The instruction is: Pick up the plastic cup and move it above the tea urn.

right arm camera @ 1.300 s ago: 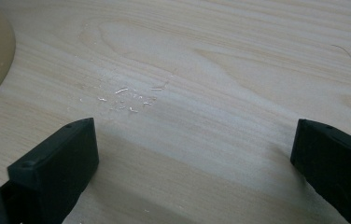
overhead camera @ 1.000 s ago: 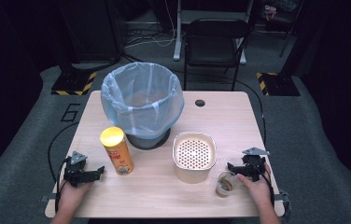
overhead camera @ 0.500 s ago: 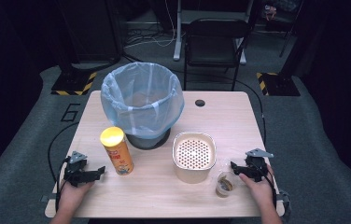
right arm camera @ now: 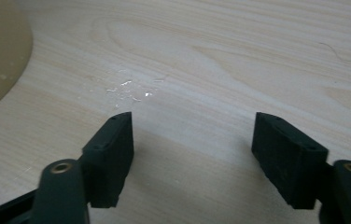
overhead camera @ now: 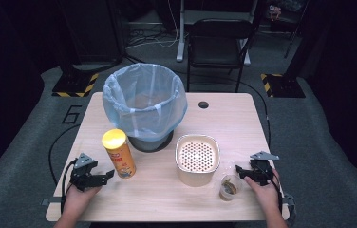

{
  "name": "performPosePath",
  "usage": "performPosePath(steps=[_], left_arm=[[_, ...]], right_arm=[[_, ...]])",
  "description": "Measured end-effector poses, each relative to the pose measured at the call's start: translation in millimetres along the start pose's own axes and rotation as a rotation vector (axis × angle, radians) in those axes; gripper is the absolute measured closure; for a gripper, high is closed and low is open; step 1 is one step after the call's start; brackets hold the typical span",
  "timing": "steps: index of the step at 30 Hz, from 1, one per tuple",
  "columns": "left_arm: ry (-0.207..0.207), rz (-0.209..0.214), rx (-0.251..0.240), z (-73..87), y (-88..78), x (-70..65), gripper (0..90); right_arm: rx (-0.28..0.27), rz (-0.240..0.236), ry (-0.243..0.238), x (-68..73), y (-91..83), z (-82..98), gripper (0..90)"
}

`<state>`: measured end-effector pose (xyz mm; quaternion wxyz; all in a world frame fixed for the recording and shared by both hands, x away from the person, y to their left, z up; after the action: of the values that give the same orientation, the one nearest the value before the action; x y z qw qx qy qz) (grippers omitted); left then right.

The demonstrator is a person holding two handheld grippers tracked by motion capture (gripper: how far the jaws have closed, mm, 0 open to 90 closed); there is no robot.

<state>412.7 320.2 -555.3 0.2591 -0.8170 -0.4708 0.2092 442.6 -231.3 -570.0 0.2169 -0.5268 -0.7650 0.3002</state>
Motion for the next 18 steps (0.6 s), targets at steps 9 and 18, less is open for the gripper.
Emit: performPosePath(steps=[9,18], left_arm=[[-0.007,-0.046,0.039,8.6,7.8,10.9,13.9],[0.034,-0.083,0.078,14.2,14.0,12.5,13.7]], right_arm=[[-0.042,0.0,0.023,3.0,-24.0,-12.6,40.5],[-0.1,-0.07,0.018,18.4,-57.1,-49.9,49.8]])
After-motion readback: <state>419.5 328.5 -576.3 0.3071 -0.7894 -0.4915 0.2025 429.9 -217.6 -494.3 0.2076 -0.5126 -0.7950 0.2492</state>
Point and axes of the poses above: each handheld gripper's, and its own axes: y roughly forward along the jaws, z roughly out of its underside, x roughly to its left, the point moved 7 cm from there along y, roughly forward along the jaws, and after that the axes turned 1 degree about z, right-handed, at the moved point
